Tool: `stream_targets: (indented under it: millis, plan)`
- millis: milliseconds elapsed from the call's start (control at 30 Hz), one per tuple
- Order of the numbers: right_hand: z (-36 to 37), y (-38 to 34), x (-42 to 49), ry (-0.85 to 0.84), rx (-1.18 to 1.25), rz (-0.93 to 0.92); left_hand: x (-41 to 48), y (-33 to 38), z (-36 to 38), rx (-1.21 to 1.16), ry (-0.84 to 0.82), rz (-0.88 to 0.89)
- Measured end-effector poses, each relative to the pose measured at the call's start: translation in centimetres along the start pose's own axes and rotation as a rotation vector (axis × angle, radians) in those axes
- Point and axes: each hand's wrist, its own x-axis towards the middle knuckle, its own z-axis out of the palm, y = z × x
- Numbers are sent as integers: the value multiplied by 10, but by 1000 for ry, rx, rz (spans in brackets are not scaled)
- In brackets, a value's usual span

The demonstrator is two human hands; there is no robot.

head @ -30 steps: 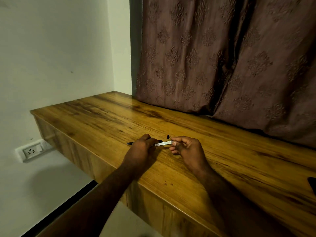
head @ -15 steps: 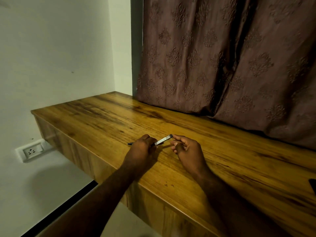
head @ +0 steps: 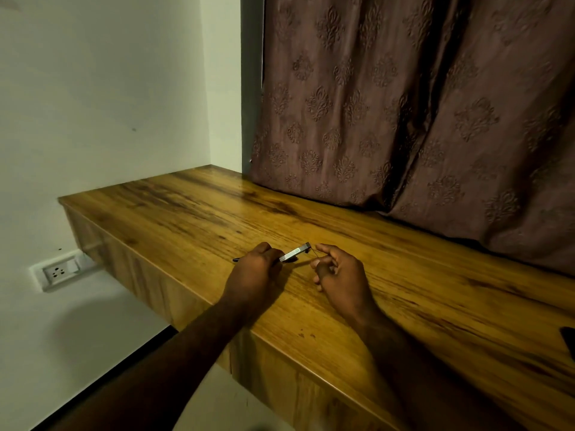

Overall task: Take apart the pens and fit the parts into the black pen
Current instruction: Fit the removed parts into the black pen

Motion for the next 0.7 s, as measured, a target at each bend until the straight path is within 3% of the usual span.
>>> stream_targets:
  millis: [167, 333, 467, 700]
  plan:
    - [-4, -1, -1, -7, -16, 32, 6, -35, -27, 2, 122, -135]
    - [4, -2, 1, -80, -125, -7, 13, -102, -62, 144, 73, -478]
    - [4, -5, -1, -114, -163, -18, 26, -110, -60, 263, -113, -447]
    - [5, -1, 2, -137, -176, -24, 53, -124, -43, 163, -140, -535]
